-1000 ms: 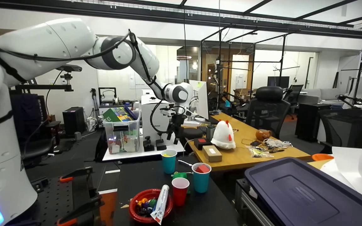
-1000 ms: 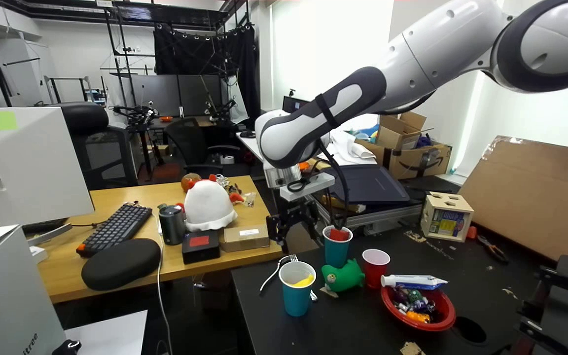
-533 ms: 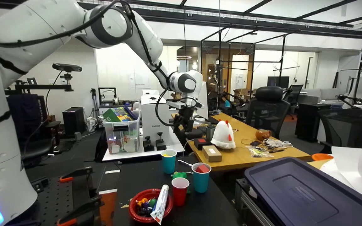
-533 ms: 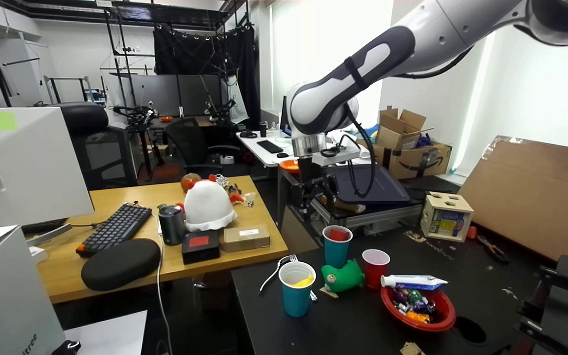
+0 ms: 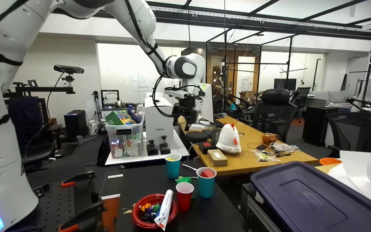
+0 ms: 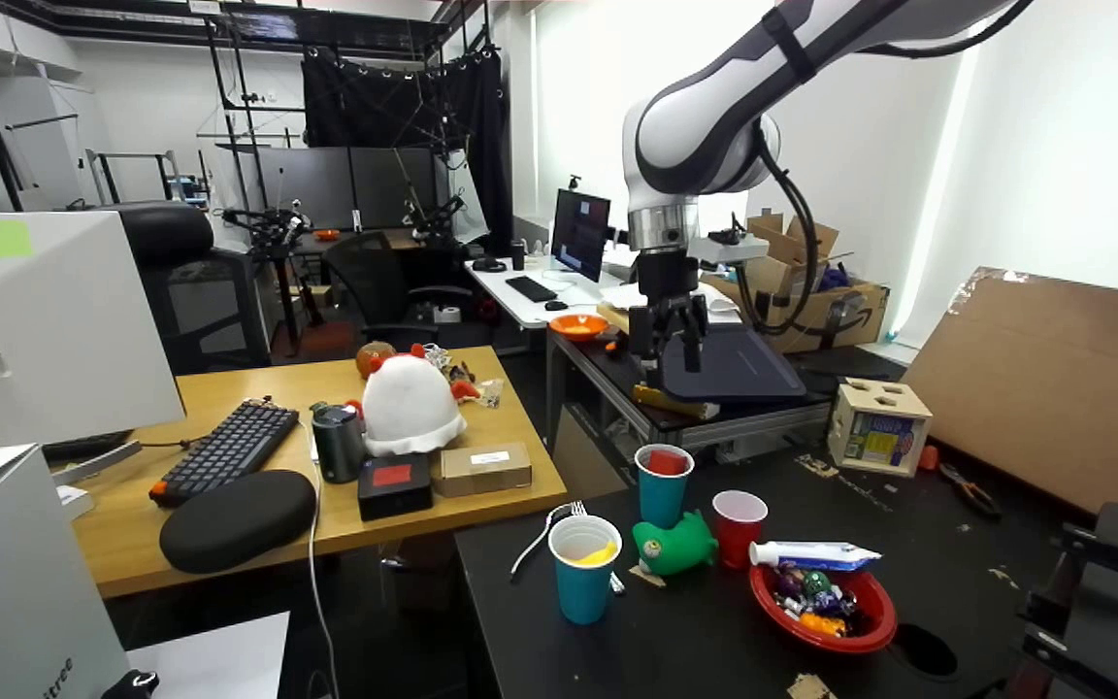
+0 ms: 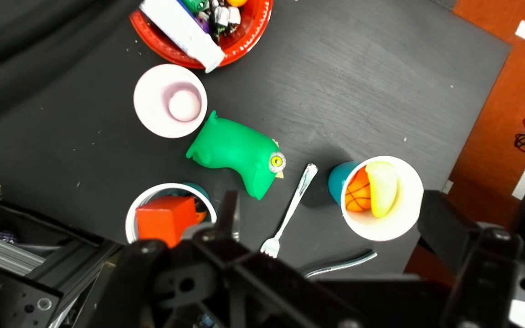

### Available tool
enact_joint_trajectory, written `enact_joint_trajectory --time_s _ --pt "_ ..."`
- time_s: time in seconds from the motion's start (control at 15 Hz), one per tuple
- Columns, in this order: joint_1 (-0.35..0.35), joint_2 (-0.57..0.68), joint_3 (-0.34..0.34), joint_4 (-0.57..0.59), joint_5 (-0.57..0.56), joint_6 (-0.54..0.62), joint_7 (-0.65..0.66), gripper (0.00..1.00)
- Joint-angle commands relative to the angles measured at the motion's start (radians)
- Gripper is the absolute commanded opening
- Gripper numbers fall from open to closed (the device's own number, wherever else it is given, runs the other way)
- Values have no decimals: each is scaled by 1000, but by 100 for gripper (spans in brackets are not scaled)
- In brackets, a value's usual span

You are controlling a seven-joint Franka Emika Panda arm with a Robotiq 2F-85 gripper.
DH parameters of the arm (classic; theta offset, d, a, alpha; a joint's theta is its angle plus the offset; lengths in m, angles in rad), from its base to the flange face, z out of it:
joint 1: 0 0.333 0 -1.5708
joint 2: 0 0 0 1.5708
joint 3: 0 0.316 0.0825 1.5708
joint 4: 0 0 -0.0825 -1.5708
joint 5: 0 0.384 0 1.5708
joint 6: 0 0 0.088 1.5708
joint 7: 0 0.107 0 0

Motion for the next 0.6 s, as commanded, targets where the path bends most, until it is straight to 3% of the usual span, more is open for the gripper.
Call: enact_joint_trajectory --time_s 0.0,0.53 --pt "-10 -164 11 -149 17 8 -21 100" --pt "1 -365 -1 -235 13 -92 49 100"
